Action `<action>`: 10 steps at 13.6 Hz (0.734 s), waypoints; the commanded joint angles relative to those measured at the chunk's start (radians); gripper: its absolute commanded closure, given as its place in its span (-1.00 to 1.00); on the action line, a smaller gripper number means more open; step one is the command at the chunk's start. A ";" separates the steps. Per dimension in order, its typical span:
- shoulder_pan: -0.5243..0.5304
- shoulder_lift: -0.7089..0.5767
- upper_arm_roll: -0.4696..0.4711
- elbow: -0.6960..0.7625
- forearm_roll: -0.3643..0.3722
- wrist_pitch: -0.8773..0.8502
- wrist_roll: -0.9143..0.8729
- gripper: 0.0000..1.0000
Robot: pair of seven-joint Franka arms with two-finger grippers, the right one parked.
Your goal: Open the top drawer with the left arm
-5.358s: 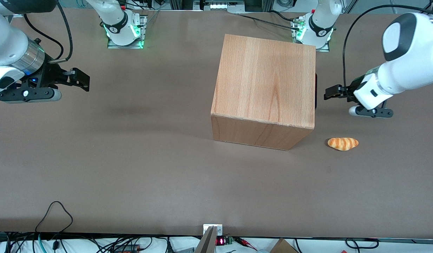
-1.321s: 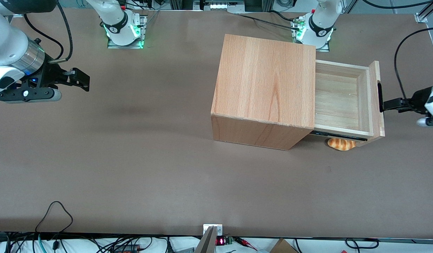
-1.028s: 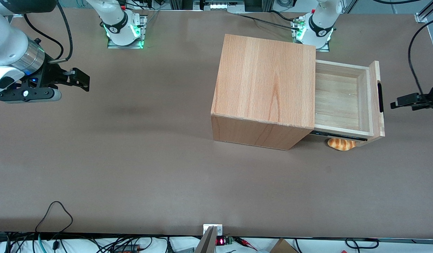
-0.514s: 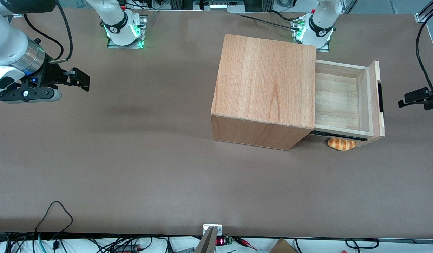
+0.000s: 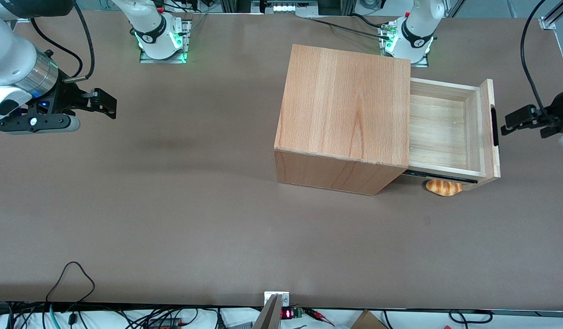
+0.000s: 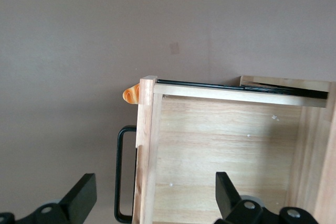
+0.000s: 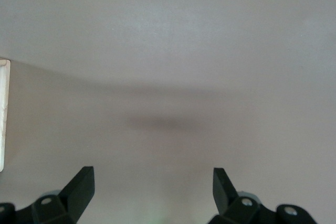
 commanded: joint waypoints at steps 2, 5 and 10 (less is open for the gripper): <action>-0.069 -0.090 0.031 -0.049 0.030 -0.007 -0.056 -1.00; -0.071 -0.149 0.029 -0.112 0.052 0.033 -0.068 -1.00; -0.058 -0.177 0.028 -0.163 0.050 0.086 -0.083 -1.00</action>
